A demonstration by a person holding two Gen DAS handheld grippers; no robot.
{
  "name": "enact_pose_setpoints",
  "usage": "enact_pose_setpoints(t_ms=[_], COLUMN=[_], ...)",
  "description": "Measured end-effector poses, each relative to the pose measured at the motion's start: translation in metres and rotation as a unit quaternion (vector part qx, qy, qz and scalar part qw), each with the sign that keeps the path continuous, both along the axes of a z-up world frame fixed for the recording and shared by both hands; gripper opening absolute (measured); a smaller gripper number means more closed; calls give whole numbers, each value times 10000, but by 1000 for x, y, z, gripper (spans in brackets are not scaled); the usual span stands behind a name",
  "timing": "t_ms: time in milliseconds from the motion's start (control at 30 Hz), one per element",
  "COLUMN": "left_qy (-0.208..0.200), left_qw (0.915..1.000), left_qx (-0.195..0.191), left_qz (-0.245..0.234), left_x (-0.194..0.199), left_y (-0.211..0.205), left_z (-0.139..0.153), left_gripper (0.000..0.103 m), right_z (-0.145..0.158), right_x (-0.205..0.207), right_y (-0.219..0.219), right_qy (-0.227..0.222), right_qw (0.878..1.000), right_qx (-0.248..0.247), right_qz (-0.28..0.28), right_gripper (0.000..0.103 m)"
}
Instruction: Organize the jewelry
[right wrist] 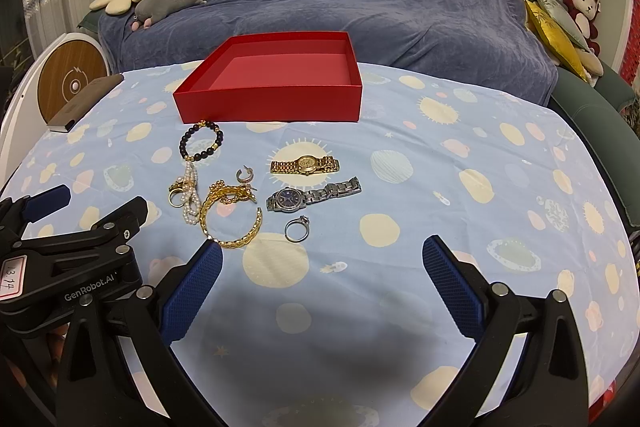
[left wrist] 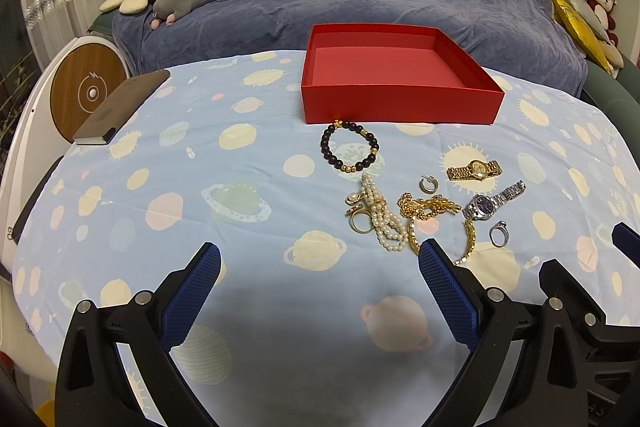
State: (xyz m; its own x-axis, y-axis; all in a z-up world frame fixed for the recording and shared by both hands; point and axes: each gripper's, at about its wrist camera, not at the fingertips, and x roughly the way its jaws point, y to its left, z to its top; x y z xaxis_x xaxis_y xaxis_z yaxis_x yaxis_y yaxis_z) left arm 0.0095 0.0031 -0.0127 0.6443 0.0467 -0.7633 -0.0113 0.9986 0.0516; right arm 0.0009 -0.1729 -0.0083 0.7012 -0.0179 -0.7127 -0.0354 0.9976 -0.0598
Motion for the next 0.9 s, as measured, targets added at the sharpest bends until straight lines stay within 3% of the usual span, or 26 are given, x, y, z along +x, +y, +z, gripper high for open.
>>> enact_pose_setpoints(t_ms=[567, 900], left_qy=[35, 255], left_qw=[10000, 9985], left_qx=[-3, -377], left_qz=[60, 319], left_x=[0, 30], left_y=[4, 31], left_z=[-2, -1], left_gripper=[96, 96], right_z=[0, -4], right_x=[0, 9], right_y=[0, -16], right_qy=[-3, 132], right_qw=[10000, 9997], right_qx=[-19, 105], right_qz=[-9, -178], right_gripper=[98, 98])
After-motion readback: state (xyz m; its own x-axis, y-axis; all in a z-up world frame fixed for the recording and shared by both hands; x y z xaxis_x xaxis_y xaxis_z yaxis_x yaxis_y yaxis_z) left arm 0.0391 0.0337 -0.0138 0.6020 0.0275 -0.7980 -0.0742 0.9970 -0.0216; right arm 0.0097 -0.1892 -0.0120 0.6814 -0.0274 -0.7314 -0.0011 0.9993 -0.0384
